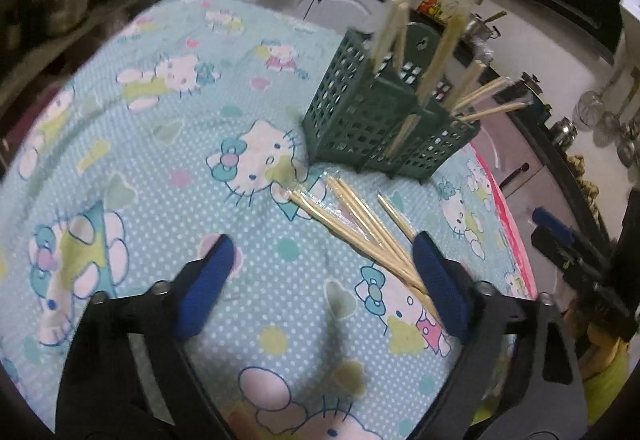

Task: Organize utensils
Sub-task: 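Close the left tool on a chopstick while the right tool grasps another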

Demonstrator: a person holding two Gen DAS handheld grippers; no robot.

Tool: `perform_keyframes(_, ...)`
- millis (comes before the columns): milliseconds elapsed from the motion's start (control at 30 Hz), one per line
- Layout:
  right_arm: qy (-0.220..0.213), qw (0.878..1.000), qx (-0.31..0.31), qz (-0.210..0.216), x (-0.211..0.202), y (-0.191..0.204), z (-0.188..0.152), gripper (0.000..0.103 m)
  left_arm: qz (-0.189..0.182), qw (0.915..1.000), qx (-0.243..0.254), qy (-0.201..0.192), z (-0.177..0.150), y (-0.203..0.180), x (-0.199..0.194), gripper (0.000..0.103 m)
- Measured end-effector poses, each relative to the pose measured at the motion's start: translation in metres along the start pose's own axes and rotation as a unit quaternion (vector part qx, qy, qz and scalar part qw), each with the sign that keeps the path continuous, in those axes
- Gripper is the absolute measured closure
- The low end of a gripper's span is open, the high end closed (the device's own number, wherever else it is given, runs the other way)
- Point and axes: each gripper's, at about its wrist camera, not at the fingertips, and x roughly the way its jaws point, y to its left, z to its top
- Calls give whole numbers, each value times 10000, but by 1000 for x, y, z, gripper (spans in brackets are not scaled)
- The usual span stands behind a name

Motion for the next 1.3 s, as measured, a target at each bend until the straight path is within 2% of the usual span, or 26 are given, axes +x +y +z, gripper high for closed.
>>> perform_keyframes(67,109,9999,-12,56,7,0,-2,43,-107,9998,-155,115,2,4,8,41)
perform_keyframes(233,334,9993,-65,142,22,3,-6,61,-289,9977,-505,357,8,12,25,56)
perform_keyframes(333,436,9988,-79,219,30,4,-7,69,-354,9963,-646,436,12,14,32,58)
perform_keyframes(500,585,9976,-156,348,44,10,-6,74,-374,9952,-728,537,20,14,44,59)
perform_keyframes(633,713,9960,-235,476,59,17,-2,75,-339,9950,-726,595,26,12,52,59)
perform_keyframes(867,1070,9914,-345,673,93,30,2,77,-64,9928,-867,825,31,17,74,59)
perform_keyframes(1100,1411,9864,-451,714,125,38,5,80,29,9919,-946,850,39,22,85,60)
perform_keyframes(1200,1496,9849,-515,700,136,41,7,80,99,9924,-893,836,38,21,85,66)
perform_keyframes(1300,1610,9831,-578,650,147,46,7,83,270,9932,-776,824,38,21,85,80)
